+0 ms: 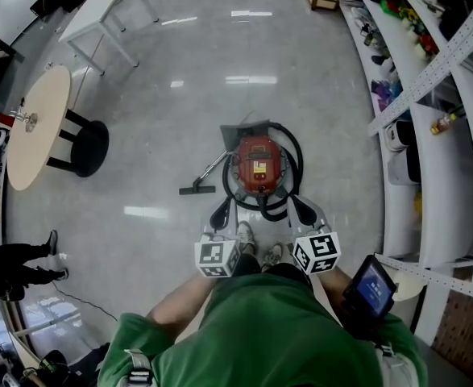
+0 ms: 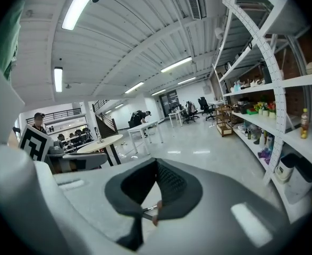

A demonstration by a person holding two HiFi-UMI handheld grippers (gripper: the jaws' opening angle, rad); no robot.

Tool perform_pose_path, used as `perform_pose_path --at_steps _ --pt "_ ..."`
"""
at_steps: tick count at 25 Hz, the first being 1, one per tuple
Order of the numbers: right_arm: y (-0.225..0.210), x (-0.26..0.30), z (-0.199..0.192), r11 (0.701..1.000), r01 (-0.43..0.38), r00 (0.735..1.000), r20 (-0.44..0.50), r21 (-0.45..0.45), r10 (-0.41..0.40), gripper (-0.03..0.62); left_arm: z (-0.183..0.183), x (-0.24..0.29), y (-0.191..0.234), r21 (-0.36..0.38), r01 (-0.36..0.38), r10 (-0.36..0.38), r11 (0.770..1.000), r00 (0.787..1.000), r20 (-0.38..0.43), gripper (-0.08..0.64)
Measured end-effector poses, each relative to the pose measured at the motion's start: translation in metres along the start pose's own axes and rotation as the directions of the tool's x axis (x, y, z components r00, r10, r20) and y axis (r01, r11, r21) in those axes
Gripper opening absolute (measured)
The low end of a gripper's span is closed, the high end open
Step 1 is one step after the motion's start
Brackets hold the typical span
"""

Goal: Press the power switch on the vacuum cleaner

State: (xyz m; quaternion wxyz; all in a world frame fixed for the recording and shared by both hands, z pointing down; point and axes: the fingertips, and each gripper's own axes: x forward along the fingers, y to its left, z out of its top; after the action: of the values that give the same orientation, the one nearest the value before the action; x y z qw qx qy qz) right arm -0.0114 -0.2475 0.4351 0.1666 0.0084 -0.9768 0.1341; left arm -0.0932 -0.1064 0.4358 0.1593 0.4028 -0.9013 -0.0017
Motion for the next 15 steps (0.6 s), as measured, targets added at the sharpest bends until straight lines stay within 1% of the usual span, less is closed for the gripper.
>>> perform_pose_path --at_steps 5,10,15 --pt "-0.003 0.021 0.004 0.999 0.037 0.999 -0.018 -0.01 -0.037 0.0 -0.005 0.02 0.015 -0.015 0.037 -0.038 0.999 0.999 -0.018 0.008" --pt "0.001 0.046 0.002 0.997 0.077 0.996 -0.052 -0.018 -0.078 0.0 -0.009 0.04 0.036 -0.031 0.084 -0.085 0.996 0.996 -0.038 0.008" --pt "0.004 0.069 -0.003 0.994 0.109 0.991 -0.071 -0.028 -0.111 0.0 -0.015 0.056 0.055 -0.049 0.113 -0.115 0.992 0.992 -0.048 0.008"
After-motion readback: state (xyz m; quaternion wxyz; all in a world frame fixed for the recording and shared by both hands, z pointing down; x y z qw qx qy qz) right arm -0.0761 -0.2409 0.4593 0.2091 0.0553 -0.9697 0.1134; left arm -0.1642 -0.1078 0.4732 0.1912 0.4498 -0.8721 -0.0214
